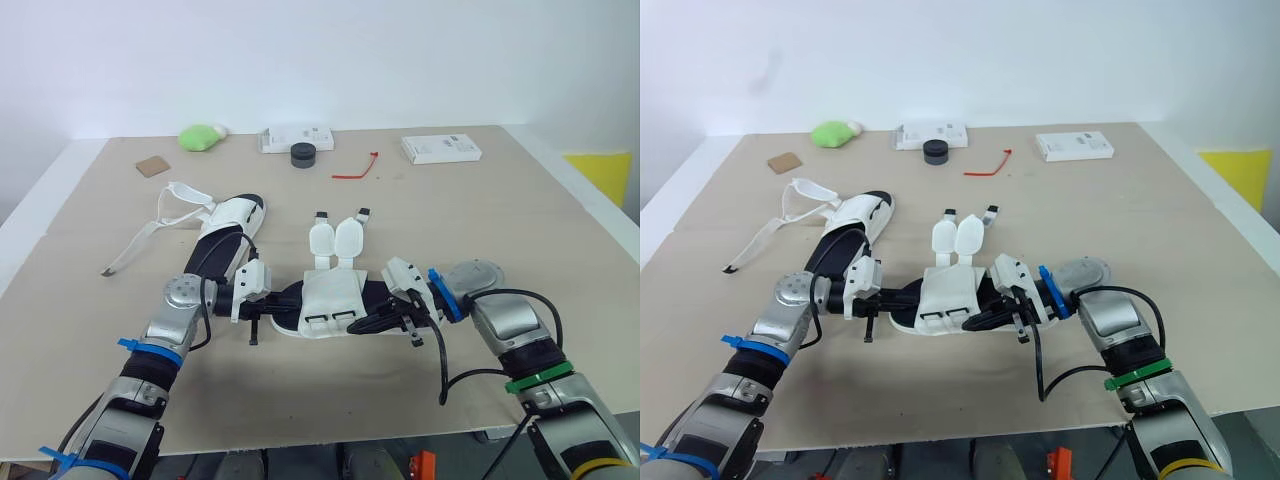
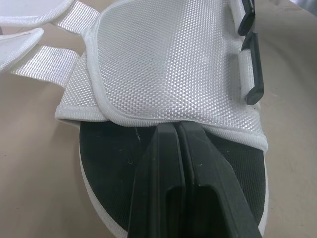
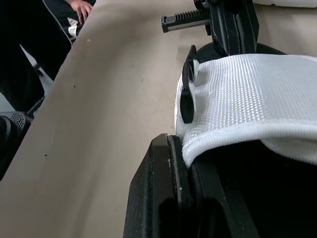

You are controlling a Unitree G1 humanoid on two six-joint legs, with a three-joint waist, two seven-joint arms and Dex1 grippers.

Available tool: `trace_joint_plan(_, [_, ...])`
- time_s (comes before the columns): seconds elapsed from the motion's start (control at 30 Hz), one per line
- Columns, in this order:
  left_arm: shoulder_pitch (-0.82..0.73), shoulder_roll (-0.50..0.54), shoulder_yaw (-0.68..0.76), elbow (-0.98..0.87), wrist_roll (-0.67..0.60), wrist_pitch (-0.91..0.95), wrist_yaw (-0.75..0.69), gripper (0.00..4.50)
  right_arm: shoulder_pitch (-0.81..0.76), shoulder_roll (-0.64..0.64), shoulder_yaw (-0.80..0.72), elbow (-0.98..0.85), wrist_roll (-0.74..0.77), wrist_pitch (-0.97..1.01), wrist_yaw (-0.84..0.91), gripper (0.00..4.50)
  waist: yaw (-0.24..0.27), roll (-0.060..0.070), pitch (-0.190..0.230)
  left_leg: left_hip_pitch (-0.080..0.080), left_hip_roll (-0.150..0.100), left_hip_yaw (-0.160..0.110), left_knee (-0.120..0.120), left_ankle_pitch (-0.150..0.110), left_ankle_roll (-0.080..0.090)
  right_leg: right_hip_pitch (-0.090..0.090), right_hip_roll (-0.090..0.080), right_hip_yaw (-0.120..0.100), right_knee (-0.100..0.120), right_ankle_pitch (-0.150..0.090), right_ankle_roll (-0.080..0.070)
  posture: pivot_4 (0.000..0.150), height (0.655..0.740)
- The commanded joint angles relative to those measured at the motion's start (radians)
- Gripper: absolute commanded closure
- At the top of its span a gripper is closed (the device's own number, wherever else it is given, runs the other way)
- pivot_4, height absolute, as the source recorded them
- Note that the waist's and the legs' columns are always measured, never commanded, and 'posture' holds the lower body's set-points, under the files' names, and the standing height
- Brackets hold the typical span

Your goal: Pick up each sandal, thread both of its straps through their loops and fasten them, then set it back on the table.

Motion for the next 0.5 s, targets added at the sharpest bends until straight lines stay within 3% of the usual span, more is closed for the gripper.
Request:
trace_joint_plan(0.03, [0.055, -0.012, -0.104, 0.092, 0.087, 0.034, -0.028, 4.4, -0.037, 0.013, -0.039, 0.005, 0.027, -0.01, -0.01, 4.5, 0.0, 0.0, 0.0, 0.0, 0.0, 0.0, 0.0, 0.0, 0.0, 0.0, 0.0, 0.0, 0.0, 0.0, 0.0, 0.15, 0.74])
trace_joint_plan(0.5, [0.025, 0.016, -0.171, 0.175, 0.185, -0.026, -0.035, 4.4, -0.024, -0.006, -0.049, -0.019, 0.029, -0.003, -0.015, 4.5, 0.002, -0.001, -0.003, 0.001, 0.0, -0.001, 0.001, 0.0, 0.0, 0.001, 0.0, 0.0, 0.0, 0.0, 0.0, 0.15, 0.74])
